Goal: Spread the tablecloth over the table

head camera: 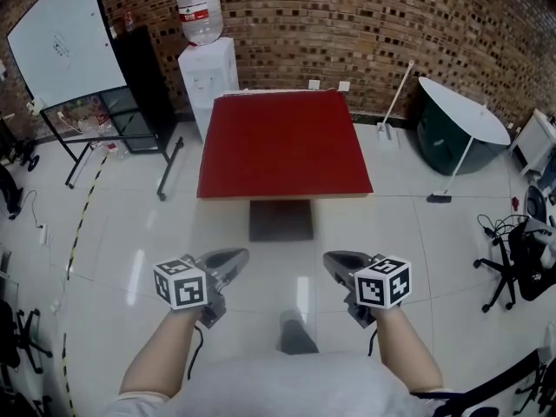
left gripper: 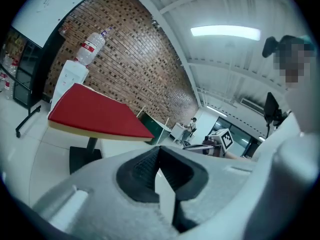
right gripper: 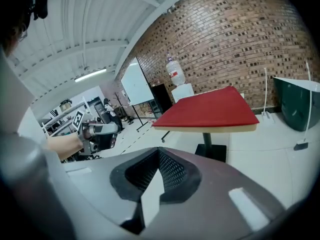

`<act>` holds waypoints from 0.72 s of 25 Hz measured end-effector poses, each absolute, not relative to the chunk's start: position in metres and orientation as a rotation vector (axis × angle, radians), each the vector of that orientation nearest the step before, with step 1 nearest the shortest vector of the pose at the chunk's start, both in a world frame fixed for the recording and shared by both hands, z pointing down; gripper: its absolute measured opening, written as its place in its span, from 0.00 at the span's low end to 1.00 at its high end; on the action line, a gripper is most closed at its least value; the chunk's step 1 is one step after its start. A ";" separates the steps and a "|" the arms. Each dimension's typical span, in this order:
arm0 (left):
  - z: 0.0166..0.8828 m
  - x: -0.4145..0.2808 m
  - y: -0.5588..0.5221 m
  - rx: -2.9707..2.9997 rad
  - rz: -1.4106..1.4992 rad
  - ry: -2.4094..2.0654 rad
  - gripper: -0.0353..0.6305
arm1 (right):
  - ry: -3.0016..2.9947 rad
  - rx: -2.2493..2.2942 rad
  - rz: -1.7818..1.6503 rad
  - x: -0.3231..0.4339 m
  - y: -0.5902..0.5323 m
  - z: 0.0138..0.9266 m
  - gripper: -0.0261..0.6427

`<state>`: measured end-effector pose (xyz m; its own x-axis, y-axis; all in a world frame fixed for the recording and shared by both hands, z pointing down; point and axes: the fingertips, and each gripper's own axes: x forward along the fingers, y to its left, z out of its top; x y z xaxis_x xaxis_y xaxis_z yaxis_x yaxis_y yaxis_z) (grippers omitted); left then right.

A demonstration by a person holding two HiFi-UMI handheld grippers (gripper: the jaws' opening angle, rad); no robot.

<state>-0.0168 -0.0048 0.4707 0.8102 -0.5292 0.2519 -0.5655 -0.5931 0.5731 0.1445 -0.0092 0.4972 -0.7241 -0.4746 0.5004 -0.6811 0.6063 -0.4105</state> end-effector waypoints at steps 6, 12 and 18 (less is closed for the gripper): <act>0.456 -0.032 0.124 2.388 0.073 -0.755 0.06 | -2.485 0.955 0.864 0.108 0.132 0.492 0.04; 0.412 0.004 0.226 2.502 0.082 -0.546 0.06 | -2.576 0.997 0.903 0.095 0.221 0.442 0.04; 0.367 0.018 0.284 2.588 0.101 -0.592 0.06 | -2.643 0.973 0.786 0.100 0.278 0.389 0.04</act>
<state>0.0179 0.2843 0.3671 0.9036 -0.3915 0.1740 -0.4270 -0.7910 0.4381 0.0996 0.2784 0.3894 -0.7575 -0.5367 0.3717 -0.6526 0.6383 -0.4083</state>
